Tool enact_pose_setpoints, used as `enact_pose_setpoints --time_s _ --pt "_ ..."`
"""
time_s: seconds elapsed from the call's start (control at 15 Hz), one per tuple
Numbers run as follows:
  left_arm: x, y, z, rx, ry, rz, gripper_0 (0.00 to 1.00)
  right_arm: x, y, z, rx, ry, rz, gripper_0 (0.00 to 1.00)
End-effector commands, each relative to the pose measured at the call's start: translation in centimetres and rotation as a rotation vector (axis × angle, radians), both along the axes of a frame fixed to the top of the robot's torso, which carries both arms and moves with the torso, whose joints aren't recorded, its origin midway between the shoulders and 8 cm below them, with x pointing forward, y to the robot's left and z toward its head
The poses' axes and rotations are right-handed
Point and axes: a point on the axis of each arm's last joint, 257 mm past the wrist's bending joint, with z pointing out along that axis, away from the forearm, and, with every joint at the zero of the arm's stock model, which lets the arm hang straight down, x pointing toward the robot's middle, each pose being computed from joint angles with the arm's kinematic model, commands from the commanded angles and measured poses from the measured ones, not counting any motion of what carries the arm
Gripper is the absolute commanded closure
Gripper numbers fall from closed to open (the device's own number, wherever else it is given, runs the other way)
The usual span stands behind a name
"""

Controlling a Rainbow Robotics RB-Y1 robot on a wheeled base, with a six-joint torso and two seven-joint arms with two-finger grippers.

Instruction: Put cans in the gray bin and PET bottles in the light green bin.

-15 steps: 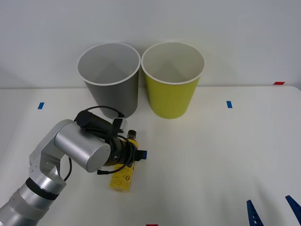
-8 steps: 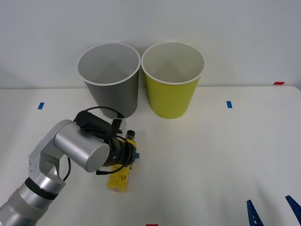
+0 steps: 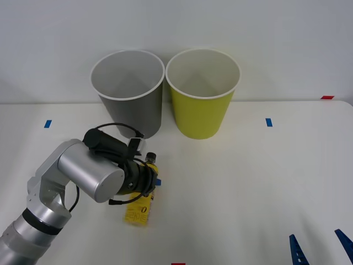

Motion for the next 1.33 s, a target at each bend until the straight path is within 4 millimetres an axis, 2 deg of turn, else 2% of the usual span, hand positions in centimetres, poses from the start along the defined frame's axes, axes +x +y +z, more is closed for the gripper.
enact_pose_setpoints --time_s 0.07,0.4,0.73,0.8,0.93,1.33 --pt "-0.5 1.5 1.7 0.034 -0.072 -0.002 1.00 0.0 0.0 0.0 0.000 0.000 0.000 0.00" --pt "-1.0 3.1 5.8 0.061 -0.227 0.002 1.00 0.0 0.0 0.0 0.000 0.000 0.000 0.00" --pt "0.4 4.8 10.0 0.062 -0.486 0.008 1.00 0.0 0.0 0.0 0.000 0.000 0.000 0.00" --pt "0.2 5.2 11.5 0.073 -0.542 -0.001 1.00 0.0 0.0 0.0 0.000 0.000 0.000 0.00" --pt "-0.5 5.9 13.0 0.093 -0.593 -0.004 1.00 0.0 0.0 0.0 0.000 0.000 0.000 0.00" --pt "-1.8 8.7 16.6 0.108 -0.659 0.023 1.00 0.0 0.0 0.0 0.000 0.000 0.000 0.00"
